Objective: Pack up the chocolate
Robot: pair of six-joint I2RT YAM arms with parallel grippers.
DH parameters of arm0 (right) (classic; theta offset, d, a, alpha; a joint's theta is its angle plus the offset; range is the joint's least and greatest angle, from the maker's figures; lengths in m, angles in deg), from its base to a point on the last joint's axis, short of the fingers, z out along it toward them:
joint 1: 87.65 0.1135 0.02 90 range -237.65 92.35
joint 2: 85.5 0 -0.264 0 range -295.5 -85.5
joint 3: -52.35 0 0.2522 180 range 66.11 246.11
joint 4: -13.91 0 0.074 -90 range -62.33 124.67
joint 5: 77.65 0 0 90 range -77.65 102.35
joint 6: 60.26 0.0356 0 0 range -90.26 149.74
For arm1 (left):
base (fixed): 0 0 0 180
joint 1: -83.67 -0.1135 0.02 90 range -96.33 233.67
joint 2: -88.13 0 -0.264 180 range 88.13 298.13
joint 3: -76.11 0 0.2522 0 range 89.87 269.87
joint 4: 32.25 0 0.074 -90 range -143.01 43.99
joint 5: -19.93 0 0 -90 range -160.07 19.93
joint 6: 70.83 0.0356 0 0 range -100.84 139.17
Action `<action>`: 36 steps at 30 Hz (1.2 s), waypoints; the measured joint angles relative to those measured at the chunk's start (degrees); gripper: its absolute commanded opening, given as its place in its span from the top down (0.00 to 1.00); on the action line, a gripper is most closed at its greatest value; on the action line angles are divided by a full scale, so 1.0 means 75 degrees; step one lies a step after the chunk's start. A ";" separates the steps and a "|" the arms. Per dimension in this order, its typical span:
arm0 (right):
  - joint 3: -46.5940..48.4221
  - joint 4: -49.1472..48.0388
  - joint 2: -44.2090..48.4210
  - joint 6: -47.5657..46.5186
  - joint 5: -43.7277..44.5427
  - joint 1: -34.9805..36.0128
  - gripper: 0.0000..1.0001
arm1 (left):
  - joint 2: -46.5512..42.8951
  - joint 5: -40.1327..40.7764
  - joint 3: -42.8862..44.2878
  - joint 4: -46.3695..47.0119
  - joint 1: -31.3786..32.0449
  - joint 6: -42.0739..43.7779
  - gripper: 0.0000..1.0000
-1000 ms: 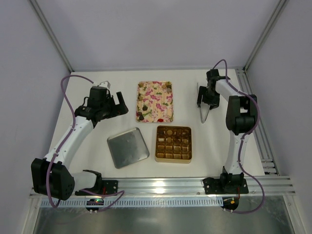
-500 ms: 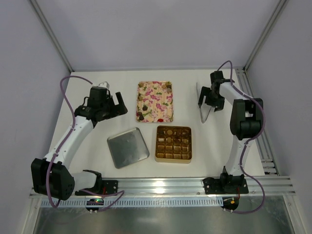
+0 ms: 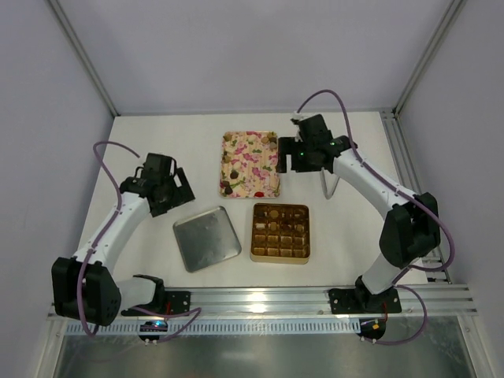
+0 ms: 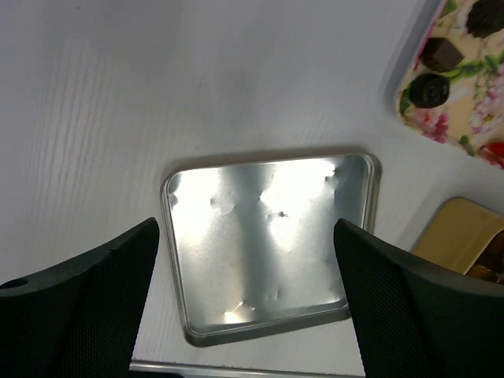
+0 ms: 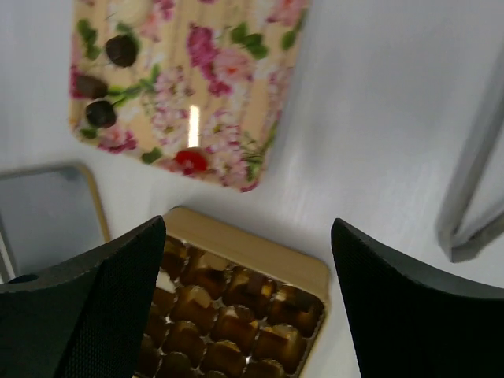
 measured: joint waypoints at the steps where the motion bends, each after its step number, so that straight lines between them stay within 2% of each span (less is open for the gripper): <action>1: 0.0050 -0.0023 0.0003 0.0000 -0.0087 0.0300 0.15 | 0.0003 -0.0009 -0.0157 -0.0079 -0.0058 -0.0096 0.15; 5: 0.0265 -0.0044 -0.0023 0.0000 -0.0425 0.1253 0.16 | 0.0026 -0.0119 -0.0915 -0.0356 -0.0262 -0.0487 0.21; 13: 0.0513 -0.0256 -0.0122 0.0041 -0.0697 0.2034 0.18 | 0.0659 -0.0254 -0.1568 -0.0530 -0.0481 -0.1110 0.37; 19: 0.0501 -0.0323 -0.0172 0.0052 -0.0825 0.2215 0.18 | 0.1617 -0.0385 -0.1769 -0.0382 -0.0807 -0.1128 0.50; 28: 0.0501 -0.0504 -0.0463 0.0017 -0.0921 0.2296 0.19 | 0.2305 -0.0682 -0.1346 -0.0434 -0.0930 -0.0708 0.78; 32: 0.0504 -0.0542 -0.0731 -0.0052 -0.1008 0.2352 0.19 | 0.2567 -0.0790 -0.1131 -0.0565 -0.0944 -0.0481 0.95; 34: 0.0504 -0.0554 -0.0845 -0.0099 -0.1070 0.2363 0.19 | 0.2707 -0.0816 -0.1011 -0.0667 -0.0950 -0.0385 1.00; 36: 0.0510 -0.0560 -0.0947 -0.0149 -0.1137 0.2363 0.19 | 0.2850 -0.0863 -0.0871 -0.0772 -0.0950 -0.0233 1.00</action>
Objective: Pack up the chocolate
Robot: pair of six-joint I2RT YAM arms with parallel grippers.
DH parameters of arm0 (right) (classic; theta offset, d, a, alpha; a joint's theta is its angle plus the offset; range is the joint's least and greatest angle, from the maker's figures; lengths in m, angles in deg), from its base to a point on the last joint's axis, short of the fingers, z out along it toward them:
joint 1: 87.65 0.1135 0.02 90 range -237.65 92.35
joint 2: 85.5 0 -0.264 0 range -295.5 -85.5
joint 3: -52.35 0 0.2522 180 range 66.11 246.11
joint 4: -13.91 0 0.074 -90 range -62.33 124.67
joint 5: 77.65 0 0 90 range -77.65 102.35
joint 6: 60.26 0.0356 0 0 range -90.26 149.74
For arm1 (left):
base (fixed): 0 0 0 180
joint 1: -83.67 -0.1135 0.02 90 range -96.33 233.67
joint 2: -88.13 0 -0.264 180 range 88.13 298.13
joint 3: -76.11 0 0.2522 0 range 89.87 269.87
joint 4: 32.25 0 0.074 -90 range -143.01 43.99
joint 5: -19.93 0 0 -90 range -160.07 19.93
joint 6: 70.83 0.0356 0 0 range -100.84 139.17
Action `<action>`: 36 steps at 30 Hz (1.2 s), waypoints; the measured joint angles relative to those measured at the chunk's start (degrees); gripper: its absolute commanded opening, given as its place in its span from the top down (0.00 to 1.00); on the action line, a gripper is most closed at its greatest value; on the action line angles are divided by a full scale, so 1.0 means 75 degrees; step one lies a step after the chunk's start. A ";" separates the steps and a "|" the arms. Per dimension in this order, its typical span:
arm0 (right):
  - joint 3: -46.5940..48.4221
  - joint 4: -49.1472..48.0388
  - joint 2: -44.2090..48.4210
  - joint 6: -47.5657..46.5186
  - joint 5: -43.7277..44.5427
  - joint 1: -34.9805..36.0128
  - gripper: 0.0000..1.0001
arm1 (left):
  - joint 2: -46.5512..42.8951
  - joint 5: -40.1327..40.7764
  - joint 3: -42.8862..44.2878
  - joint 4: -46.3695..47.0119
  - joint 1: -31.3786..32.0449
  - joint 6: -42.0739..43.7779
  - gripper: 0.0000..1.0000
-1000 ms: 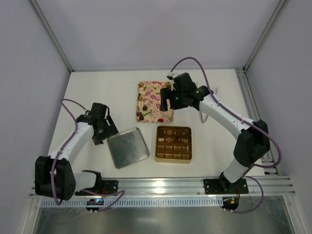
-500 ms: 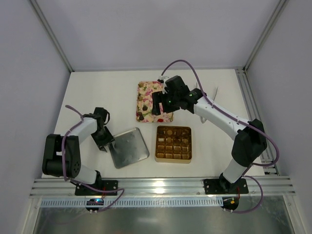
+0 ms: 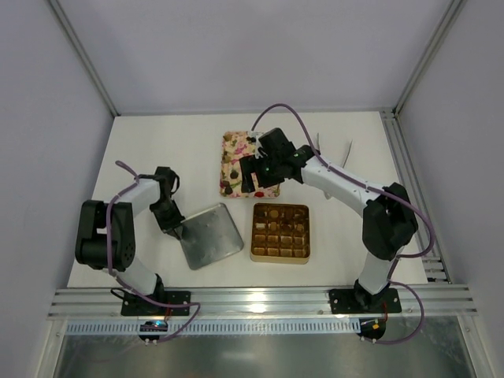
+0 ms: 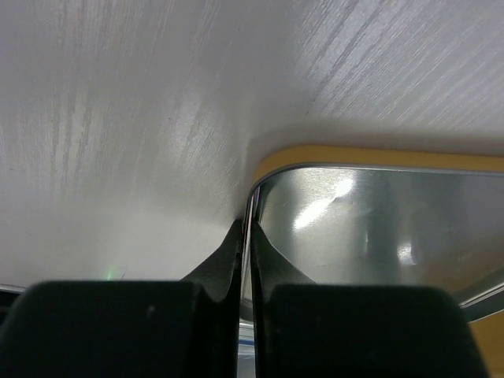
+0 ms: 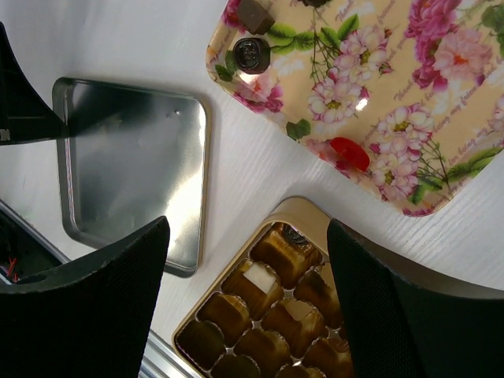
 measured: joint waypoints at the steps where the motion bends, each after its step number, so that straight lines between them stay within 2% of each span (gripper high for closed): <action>1: 0.0003 0.0003 -0.0050 -0.0029 -0.0026 0.0000 0.19 | 0.0079 -0.0015 0.0076 -0.0047 0.0000 0.0061 1.00; 14: 0.0691 0.0076 -0.0915 -0.0478 -0.0554 0.0187 0.20 | 0.0434 0.0082 0.0968 -0.0239 0.0000 0.1224 1.00; 29: 0.1364 0.0082 -0.2084 -0.0219 -0.1058 0.0504 0.22 | -0.0219 0.0058 0.1373 -0.0688 -0.0003 0.1600 1.00; 31: 0.1387 0.0079 -0.2229 -0.0128 -0.1084 0.0516 0.23 | -0.0335 0.0006 0.1373 -0.0731 -0.0009 0.1600 1.00; 36: 0.1416 0.0096 -0.2463 0.0052 -0.1116 0.0554 0.34 | -0.0589 -0.0102 0.1373 -0.0848 -0.0035 0.1600 1.00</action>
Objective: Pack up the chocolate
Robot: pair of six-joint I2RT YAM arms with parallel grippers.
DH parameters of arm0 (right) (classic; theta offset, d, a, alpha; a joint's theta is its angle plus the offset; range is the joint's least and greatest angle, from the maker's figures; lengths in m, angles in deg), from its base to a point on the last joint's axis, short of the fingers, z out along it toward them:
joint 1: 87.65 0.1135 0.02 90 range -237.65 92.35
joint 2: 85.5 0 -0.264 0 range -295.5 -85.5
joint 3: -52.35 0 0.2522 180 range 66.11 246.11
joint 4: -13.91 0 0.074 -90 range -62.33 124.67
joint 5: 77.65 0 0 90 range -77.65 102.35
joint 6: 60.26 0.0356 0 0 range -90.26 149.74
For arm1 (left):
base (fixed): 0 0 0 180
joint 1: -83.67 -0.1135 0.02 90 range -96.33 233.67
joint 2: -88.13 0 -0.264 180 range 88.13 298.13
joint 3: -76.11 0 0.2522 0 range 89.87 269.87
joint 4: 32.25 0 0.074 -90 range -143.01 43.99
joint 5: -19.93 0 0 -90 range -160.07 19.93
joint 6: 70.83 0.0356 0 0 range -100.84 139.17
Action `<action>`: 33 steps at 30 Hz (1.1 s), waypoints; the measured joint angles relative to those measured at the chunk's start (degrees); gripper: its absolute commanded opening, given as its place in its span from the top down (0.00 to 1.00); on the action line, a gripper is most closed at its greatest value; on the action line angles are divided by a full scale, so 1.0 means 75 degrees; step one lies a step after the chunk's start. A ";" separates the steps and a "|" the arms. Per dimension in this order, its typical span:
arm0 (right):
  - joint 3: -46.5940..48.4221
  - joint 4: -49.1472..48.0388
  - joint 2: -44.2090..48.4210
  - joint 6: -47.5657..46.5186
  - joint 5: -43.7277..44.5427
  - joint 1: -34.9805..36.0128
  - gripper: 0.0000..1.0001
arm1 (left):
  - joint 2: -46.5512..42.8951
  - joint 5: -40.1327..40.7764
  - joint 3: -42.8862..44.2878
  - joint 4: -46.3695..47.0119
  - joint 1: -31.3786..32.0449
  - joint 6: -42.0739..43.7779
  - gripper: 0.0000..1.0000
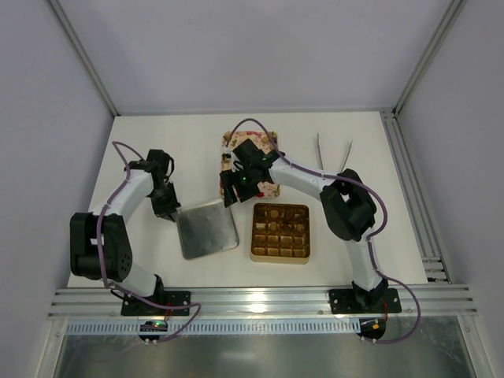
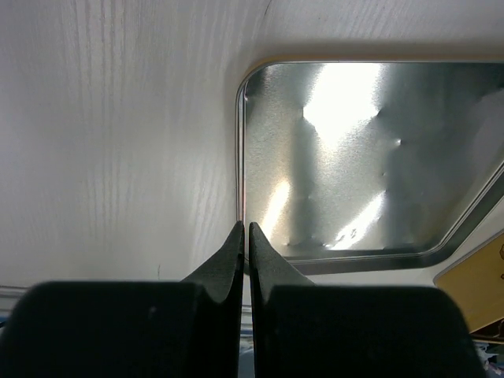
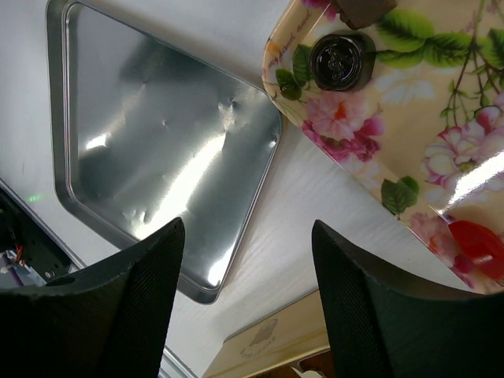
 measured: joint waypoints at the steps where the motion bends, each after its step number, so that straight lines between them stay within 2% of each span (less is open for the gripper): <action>1: 0.0015 0.0003 -0.0026 0.0020 0.0009 0.0015 0.36 | -0.0015 -0.0020 0.0000 -0.0012 -0.0009 0.0000 1.00; 5: 0.0166 0.0079 -0.0134 0.0099 0.0052 0.0093 0.47 | -0.0017 -0.0047 0.0000 -0.0023 -0.0020 -0.0006 1.00; 8: 0.0265 0.0117 -0.0254 0.0207 0.0189 0.0204 0.51 | -0.0015 -0.0047 0.0000 -0.0017 -0.0020 -0.0015 0.91; 13: 0.0306 0.0160 -0.0510 0.0431 0.0632 0.0382 0.59 | 0.0076 -0.0044 -0.0015 0.0017 -0.0023 -0.0047 0.83; 16: 0.0210 0.0134 -0.0574 0.0647 0.0874 0.0434 0.61 | 0.0137 -0.0044 -0.0076 0.0085 -0.0023 -0.0064 0.77; 23: 0.0067 0.0000 -0.0641 0.1049 0.1294 0.0533 0.67 | 0.0265 -0.0102 -0.0140 0.0297 -0.0023 -0.0090 0.54; 33: 0.0067 -0.0358 -0.0746 0.1440 0.1603 0.0694 0.78 | 0.0283 -0.0219 -0.0221 0.0565 -0.0023 -0.0082 0.43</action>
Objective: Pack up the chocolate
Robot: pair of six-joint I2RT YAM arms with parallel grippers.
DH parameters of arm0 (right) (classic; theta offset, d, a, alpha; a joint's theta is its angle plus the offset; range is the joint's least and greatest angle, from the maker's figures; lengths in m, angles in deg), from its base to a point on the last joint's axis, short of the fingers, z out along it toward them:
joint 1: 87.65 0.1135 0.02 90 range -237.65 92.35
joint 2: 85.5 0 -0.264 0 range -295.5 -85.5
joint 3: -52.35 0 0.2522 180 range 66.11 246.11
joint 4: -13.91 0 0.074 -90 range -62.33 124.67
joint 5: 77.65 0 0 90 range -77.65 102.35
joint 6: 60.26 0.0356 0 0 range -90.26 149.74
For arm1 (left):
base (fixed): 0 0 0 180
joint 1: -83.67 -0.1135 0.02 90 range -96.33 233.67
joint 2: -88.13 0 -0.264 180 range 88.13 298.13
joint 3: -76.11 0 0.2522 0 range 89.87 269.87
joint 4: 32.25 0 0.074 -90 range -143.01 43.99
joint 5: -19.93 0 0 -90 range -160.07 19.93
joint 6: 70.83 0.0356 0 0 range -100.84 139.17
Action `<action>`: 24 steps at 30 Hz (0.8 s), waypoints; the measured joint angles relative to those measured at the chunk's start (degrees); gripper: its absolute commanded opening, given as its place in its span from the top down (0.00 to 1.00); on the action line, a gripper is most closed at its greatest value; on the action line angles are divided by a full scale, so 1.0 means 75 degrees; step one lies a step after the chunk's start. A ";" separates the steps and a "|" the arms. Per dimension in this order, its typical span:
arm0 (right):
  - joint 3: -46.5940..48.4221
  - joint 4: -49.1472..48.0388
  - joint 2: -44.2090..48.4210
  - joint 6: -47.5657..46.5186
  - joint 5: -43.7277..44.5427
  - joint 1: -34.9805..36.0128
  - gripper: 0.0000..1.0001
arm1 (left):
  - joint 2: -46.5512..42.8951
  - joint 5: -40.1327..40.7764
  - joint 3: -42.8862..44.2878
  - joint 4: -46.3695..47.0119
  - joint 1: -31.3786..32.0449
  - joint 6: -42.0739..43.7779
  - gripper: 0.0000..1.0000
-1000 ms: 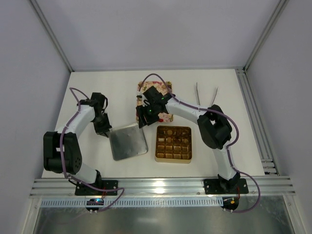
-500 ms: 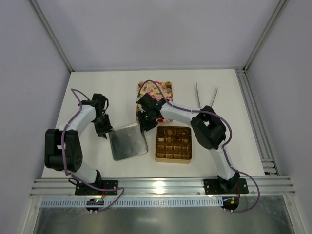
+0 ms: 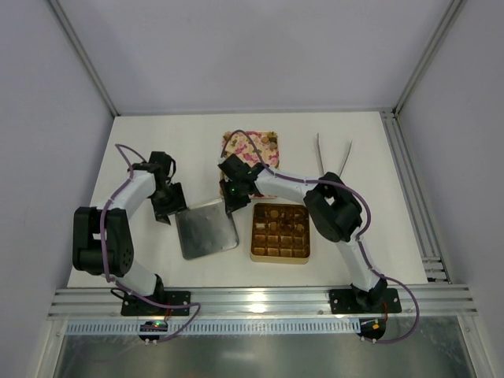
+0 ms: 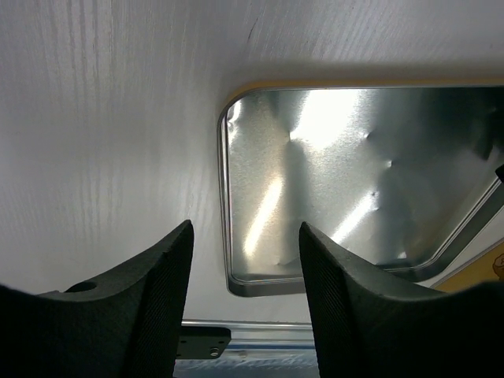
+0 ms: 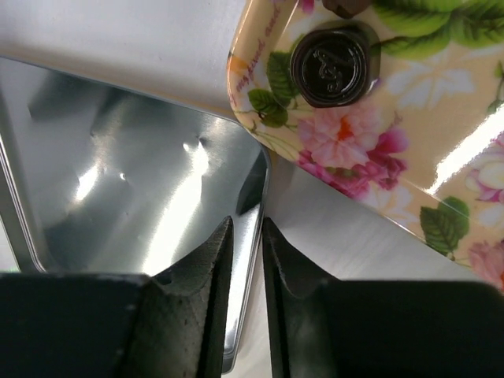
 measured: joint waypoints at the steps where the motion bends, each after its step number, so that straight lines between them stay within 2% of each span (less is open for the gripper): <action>1: 0.0000 -0.0032 -0.0012 0.0029 0.0009 0.0015 0.80 | 0.0003 -0.0012 -0.0017 0.0026 0.0000 -0.0003 0.42; 7: 0.0000 -0.0189 -0.0058 0.0181 0.0038 0.0047 0.96 | 0.0015 -0.0125 -0.0187 0.0230 0.0000 -0.0015 0.34; 16: -0.0064 -0.0181 -0.0006 0.0248 -0.0041 0.0012 0.96 | -0.0163 -0.0411 -0.0525 0.0519 0.0000 -0.0102 0.29; 24: -0.0265 -0.0067 0.0539 0.0376 -0.0286 -0.0300 0.96 | -0.0769 -0.0682 -0.0592 0.0694 0.0000 -0.0111 0.27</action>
